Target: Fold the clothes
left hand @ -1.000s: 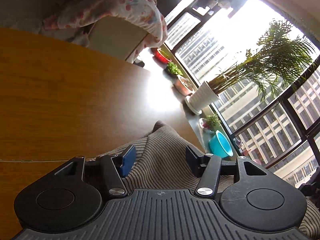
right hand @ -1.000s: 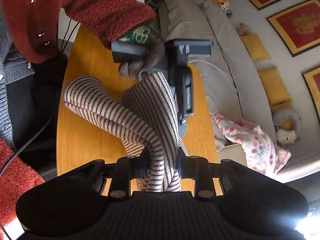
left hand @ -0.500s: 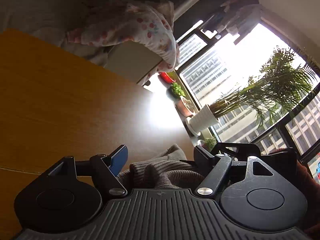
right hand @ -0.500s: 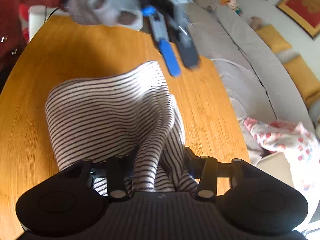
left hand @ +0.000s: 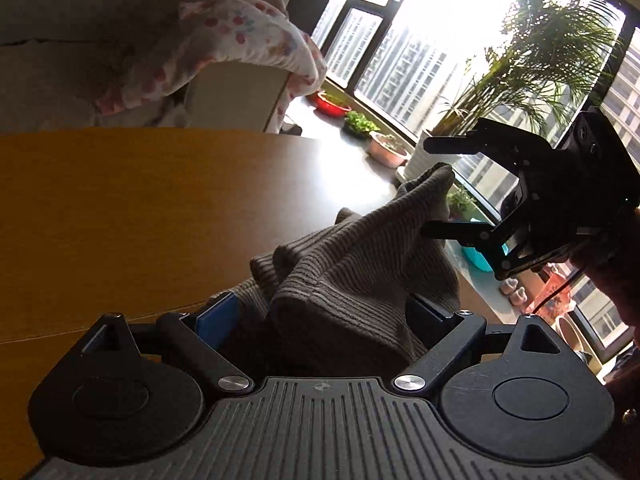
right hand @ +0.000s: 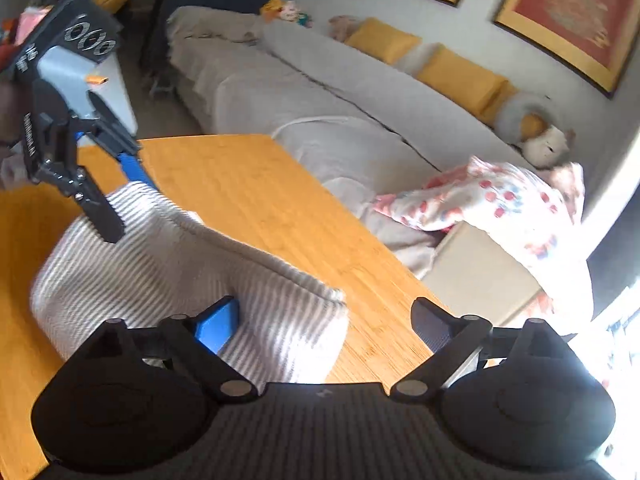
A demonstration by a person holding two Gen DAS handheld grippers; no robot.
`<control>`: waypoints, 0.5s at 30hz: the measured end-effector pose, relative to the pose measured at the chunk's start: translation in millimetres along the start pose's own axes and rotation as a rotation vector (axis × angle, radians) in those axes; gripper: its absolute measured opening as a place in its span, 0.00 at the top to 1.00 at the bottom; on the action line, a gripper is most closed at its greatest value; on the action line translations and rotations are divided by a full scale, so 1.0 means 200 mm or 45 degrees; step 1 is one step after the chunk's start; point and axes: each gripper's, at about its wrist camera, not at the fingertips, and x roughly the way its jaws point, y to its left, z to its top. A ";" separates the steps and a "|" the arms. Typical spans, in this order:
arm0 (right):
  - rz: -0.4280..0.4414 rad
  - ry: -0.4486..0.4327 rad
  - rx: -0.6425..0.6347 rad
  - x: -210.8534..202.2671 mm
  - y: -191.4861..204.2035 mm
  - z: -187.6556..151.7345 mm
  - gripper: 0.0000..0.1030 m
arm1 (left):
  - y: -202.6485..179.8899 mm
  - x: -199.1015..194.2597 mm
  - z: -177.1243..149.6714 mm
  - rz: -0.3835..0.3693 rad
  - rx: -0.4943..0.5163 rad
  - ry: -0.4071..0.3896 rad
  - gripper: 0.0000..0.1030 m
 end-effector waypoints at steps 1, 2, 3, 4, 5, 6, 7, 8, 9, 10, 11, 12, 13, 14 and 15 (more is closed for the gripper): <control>-0.063 0.019 0.045 0.05 -0.03 -0.02 0.03 | 0.02 0.02 0.00 0.045 0.004 0.010 0.13; -0.127 0.037 0.091 0.10 -0.07 -0.05 0.02 | 0.03 0.05 0.00 0.090 0.007 0.021 0.13; -0.172 0.070 0.142 0.14 -0.10 -0.08 0.02 | 0.05 0.07 0.01 0.135 0.009 0.033 0.13; -0.192 0.117 0.192 0.21 -0.11 -0.12 0.02 | 0.06 0.10 0.01 0.180 0.012 0.044 0.13; -0.201 0.158 0.215 0.29 -0.11 -0.16 0.02 | 0.07 0.11 0.00 0.183 0.010 0.051 0.13; -0.206 0.194 0.221 0.36 -0.10 -0.20 0.02 | 0.08 0.12 -0.01 0.181 0.007 0.058 0.12; -0.209 0.208 0.242 0.41 -0.10 -0.22 0.01 | 0.08 0.12 -0.01 0.194 0.020 0.056 0.11; -0.209 0.201 0.279 0.43 -0.11 -0.23 0.01 | 0.08 0.12 -0.02 0.208 0.035 0.054 0.09; -0.209 0.195 0.316 0.45 -0.12 -0.25 0.01 | 0.07 0.12 -0.02 0.222 0.050 0.054 0.08; -0.216 0.193 0.344 0.45 -0.12 -0.25 0.01 | 0.07 0.12 -0.01 0.227 0.060 0.056 0.07; -0.229 0.194 0.362 0.42 -0.11 -0.25 0.01 | 0.06 0.12 -0.01 0.232 0.069 0.058 0.07; -0.242 0.195 0.381 0.40 -0.10 -0.25 0.01 | 0.05 0.11 -0.01 0.239 0.083 0.054 0.06; -0.255 0.196 0.399 0.38 -0.10 -0.26 0.01 | 0.05 0.10 0.00 0.248 0.099 0.049 0.06; -0.256 0.194 0.447 0.34 -0.09 -0.26 0.01 | 0.04 0.09 0.00 0.256 0.114 0.044 0.06; -0.228 0.182 0.537 0.28 -0.09 -0.27 0.01 | 0.03 0.07 0.01 0.258 0.121 0.029 0.06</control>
